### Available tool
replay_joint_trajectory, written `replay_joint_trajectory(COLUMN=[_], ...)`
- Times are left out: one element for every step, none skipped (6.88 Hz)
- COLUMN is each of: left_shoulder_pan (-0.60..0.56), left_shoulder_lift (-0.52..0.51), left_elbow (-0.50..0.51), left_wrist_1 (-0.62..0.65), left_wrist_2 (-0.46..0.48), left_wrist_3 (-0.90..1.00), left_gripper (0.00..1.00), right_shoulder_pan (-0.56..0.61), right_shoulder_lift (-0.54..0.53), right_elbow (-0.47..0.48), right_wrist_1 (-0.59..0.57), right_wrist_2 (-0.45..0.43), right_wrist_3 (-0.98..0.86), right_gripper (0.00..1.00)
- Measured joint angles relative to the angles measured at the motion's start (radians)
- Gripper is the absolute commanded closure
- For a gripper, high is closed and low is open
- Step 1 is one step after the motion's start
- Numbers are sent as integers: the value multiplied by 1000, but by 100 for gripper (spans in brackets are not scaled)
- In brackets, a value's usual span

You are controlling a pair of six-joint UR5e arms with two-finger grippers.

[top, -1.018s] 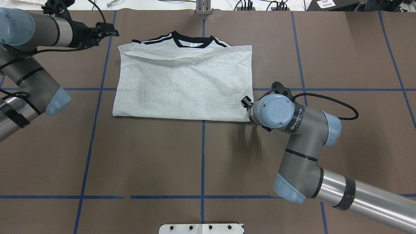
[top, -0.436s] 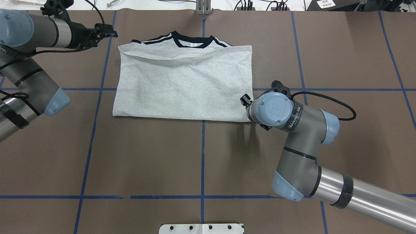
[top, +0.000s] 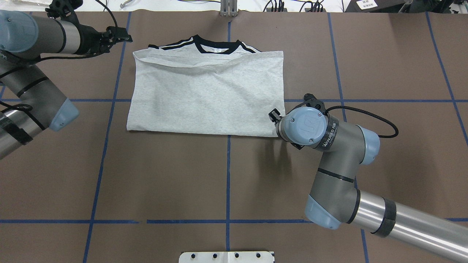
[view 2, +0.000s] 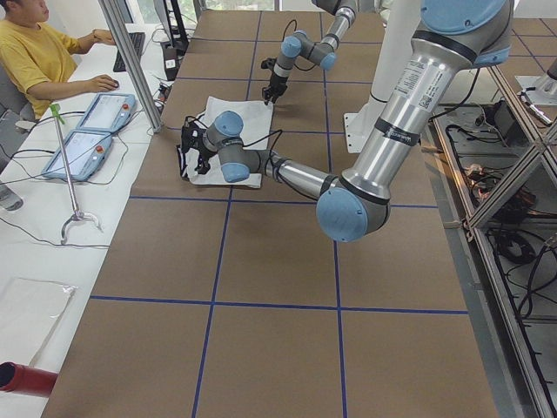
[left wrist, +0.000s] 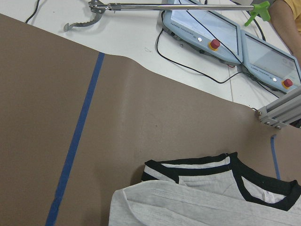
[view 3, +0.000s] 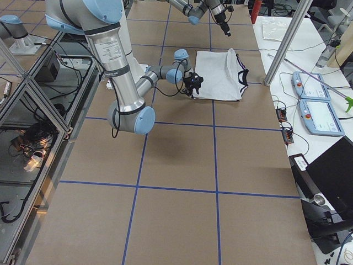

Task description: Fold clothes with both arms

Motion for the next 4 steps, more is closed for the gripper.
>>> replay_joint_trajectory(left_shoulder_pan=[0, 0, 0, 0], left_shoulder_lift=[0, 0, 0, 0], left_elbow=[0, 0, 0, 0], left_wrist_1=[0, 0, 0, 0], left_wrist_2=[0, 0, 0, 0], left_wrist_3=[0, 0, 0, 0], left_gripper=[0, 0, 0, 0], right_shoulder_pan=[-3, -4, -3, -2], right_shoulder_lift=[-2, -2, -2, -2], right_elbow=[0, 0, 0, 0], right_wrist_1=[-1, -3, -5, -6], right_wrist_2=[0, 0, -1, -1], right_wrist_3=[0, 0, 0, 0], right_gripper=[55, 90, 100, 100])
